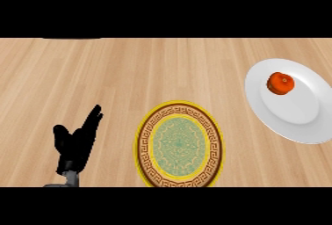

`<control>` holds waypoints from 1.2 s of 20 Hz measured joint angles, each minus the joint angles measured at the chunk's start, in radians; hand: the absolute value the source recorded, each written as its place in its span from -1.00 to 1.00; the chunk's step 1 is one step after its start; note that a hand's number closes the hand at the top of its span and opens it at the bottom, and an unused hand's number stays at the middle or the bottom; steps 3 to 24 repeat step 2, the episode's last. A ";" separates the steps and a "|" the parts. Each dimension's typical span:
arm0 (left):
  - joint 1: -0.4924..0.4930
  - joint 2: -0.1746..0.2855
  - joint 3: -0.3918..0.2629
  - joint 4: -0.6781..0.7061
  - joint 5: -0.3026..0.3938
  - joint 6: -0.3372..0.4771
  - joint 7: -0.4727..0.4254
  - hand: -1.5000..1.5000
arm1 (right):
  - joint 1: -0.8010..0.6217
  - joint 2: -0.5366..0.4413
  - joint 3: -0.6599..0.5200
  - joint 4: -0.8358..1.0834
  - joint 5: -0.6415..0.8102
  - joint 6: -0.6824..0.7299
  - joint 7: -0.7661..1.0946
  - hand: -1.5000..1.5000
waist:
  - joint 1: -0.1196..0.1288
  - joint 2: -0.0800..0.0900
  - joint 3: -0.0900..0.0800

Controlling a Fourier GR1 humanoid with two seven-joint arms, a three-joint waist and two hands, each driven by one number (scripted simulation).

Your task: Pick the squash from the plate and place it in the plate

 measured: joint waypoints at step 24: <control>-0.004 0.001 0.004 0.001 0.001 0.001 0.013 0.00 | 0.018 -0.009 0.000 -0.004 -0.001 -0.001 -0.009 -1.00 | -0.002 -0.001 -0.001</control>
